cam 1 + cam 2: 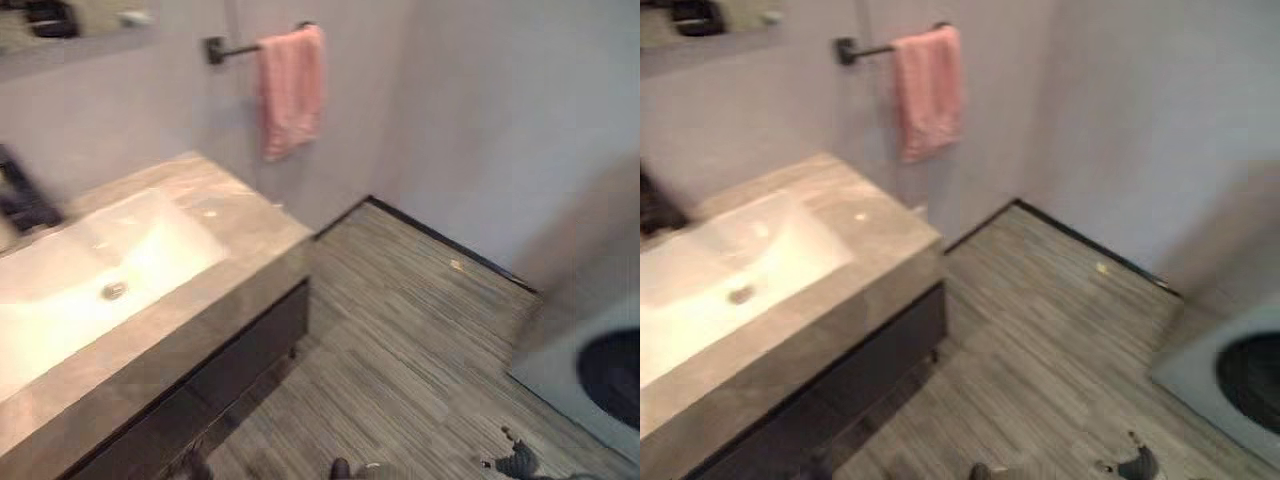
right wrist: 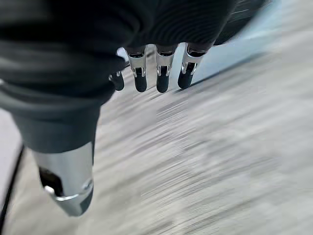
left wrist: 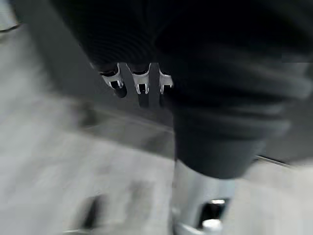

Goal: Put brush and paste in cup on sink, flatten towel.

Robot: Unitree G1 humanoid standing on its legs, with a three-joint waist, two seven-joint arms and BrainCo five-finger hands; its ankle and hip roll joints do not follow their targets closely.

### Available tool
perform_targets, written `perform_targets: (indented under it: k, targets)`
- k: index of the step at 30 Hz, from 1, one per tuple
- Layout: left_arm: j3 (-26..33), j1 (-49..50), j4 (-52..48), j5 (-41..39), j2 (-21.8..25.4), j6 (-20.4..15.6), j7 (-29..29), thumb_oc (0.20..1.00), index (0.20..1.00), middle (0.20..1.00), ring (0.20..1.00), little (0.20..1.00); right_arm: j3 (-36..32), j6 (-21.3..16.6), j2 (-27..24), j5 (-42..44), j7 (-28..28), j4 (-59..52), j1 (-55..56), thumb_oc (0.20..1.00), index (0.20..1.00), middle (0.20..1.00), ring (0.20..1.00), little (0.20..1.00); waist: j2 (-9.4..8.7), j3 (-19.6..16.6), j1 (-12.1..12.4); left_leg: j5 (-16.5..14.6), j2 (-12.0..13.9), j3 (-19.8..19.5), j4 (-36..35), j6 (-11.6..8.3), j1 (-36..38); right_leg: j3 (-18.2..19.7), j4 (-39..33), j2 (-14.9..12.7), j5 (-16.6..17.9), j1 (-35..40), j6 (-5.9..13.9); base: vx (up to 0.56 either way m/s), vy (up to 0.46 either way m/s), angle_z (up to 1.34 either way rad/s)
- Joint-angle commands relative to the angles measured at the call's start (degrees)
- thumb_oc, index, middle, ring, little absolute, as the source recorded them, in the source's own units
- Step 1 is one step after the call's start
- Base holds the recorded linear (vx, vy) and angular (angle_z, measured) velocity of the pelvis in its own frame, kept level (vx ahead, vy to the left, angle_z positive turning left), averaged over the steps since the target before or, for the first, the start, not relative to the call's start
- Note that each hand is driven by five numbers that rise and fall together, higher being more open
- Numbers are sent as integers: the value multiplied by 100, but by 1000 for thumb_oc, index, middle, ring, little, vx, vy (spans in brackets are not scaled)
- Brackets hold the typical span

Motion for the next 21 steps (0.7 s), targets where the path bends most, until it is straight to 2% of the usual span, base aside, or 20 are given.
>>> perform_targets:
  k: [1, 3, 4, 5, 6, 8, 9, 10, 12, 13, 14, 15, 16, 17, 18, 20, 21]
  targets:
    - [-146, -209, -147, -329, -276, -305, 36, 1000, 1000, 1000, 1000, 1000, 67, -544, -9, 824, 27, -480, -559, 1000, 1000, 1000, 1000, 1000, 149, 354, 365, 618, -1028, -1492, -758, 186, -716, 648, -359, -341, 34, 290, 979, 17, -106, -243]
    - [-210, -238, -314, -553, -251, -402, -106, 1000, 1000, 1000, 1000, 1000, 24, -596, 65, 1227, 206, -406, -595, 1000, 1000, 1000, 1000, 1000, 112, 306, 445, 549, -1304, -1946, -786, 261, -800, 1129, -507, -247, 176, 287, 996, 176, -25, -184]
    - [-306, -265, -506, -683, -262, -439, -140, 1000, 1000, 1000, 1000, 1000, 57, -612, 149, 1538, 328, -257, -705, 1000, 1000, 1000, 1000, 1000, 134, 313, 593, 451, -1686, -2526, -952, 315, -959, 1472, -581, -193, 217, 318, 1009, 198, 52, -169]
    - [-360, -321, -551, -709, -284, -446, -124, 1000, 1000, 1000, 1000, 1000, 112, -633, 168, 1618, 360, -212, -816, 1000, 1000, 1000, 1000, 1000, 164, 336, 696, 430, -1959, -2918, -1139, 331, -1084, 1714, -592, -139, 247, 308, 1023, 133, 57, -153]
    - [-359, -324, -550, -709, -284, -446, -125, 1000, 1000, 1000, 1000, 1000, 111, -634, 169, 1618, 360, -210, -820, 1000, 1000, 1000, 1000, 1000, 162, 327, 698, 447, -1959, -2915, -1154, 330, -1093, 1718, -595, -139, 257, 293, 1023, 67, 43, -146]
    - [-397, -415, -454, -715, -359, -405, -125, 1000, 1000, 1000, 1000, 1000, 218, -582, 148, 1470, 317, -179, -999, 1000, 1000, 1000, 1000, 1000, 239, 349, 755, 500, -2117, -3163, -1360, 331, -1159, 2011, -577, -31, 308, 237, 1073, 66, 55, -93]
    - [-447, -425, -553, -664, -356, -418, -133, 1000, 1000, 1000, 1000, 1000, 282, -538, 156, 1374, 334, -157, -1063, 1000, 1000, 1000, 1000, 1000, 270, 340, 748, 466, -2072, -3068, -1436, 349, -1081, 2105, -557, -29, 264, 253, 1098, 140, 149, -100]
    - [-417, -360, -522, -623, -377, -418, -97, 1000, 1000, 1000, 1000, 1000, 347, -514, 189, 1234, 321, -198, -1078, 1000, 1000, 1000, 1000, 1000, 367, 235, 721, 448, -2053, -2876, -1815, 445, -741, 2190, -566, -15, 301, 259, 1155, 146, 174, -94]
    - [-421, -375, -481, -653, -402, -420, -77, 1000, 1000, 1000, 1000, 1000, 361, -504, 200, 1176, 302, -218, -1077, 1000, 1000, 1000, 1000, 1000, 386, 203, 720, 482, -2070, -2819, -1937, 450, -629, 2191, -520, -36, 301, 253, 1182, 94, 110, -77]
    - [-398, -382, -489, -705, -397, -412, -97, 1000, 1000, 1000, 1000, 1000, 365, -493, 217, 1137, 290, -302, -1057, 1000, 1000, 1000, 1000, 1000, 401, 179, 712, 480, -2083, -2778, -2033, 489, -546, 2161, -390, -23, 250, 213, 1193, 68, 72, -24]
    - [-386, -347, -606, -758, -312, -437, -86, 1000, 1000, 1000, 1000, 1000, 427, -481, 272, 1067, 306, -413, -1053, 1000, 1000, 1000, 1000, 1000, 398, 223, 752, 489, -2040, -2539, -2167, 520, -408, 1866, -61, -47, 249, 45, 1240, 67, 72, -11]
    - [-386, -347, -606, -758, -312, -437, -86, 1000, 1000, 1000, 1000, 1000, 427, -481, 272, 1067, 306, -413, -1053, 1000, 1000, 1000, 1000, 1000, 398, 220, 754, 489, -2040, -2537, -2167, 520, -412, 1868, -61, -47, 250, 41, 1240, -13, 42, -22]
    - [-393, -329, -735, -735, -269, -426, -72, 1000, 1000, 1000, 1000, 1000, 501, -490, 324, 975, 288, -317, -1162, 1000, 1000, 1000, 1000, 1000, 416, 274, 988, 461, -1937, -2292, -2209, 492, -366, 702, 58, -484, 197, -68, 1319, -59, -19, -61]
    - [-341, -314, -776, -737, -260, -397, -70, 1000, 1000, 1000, 1000, 1000, 559, -453, 388, 920, 281, -302, -1195, 1000, 1000, 1000, 1000, 1000, 432, 243, 1057, 456, -1872, -2184, -2233, 469, -360, 107, 75, -745, 244, -104, 1318, -30, -22, -69]
    - [-294, -292, -758, -772, -252, -402, -59, 1000, 1000, 1000, 1000, 1000, 564, -437, 421, 898, 290, -258, -1206, 1000, 1000, 1000, 1000, 1000, 431, 236, 988, 437, -1859, -2168, -2250, 461, -292, -3, 41, -781, 255, -113, 1329, 57, -29, -123]
    - [-175, -309, -780, -939, -198, -428, -33, 1000, 1000, 1000, 1000, 1000, 559, -422, 434, 854, 279, -221, -1196, 1000, 1000, 1000, 1000, 1000, 410, 274, 910, 331, -1870, -2176, -2066, 476, -234, 244, 60, -764, 329, -203, 1336, 93, 8, -68]
    - [-70, -267, -852, -1048, -180, -422, -31, 1000, 1000, 1000, 1000, 1000, 528, -421, 429, 889, 298, -262, -1147, 1000, 1000, 1000, 1000, 1000, 380, 272, 911, 227, -1892, -2169, -1901, 496, -253, 216, 16, -805, 318, -143, 1312, 45, 12, 16]
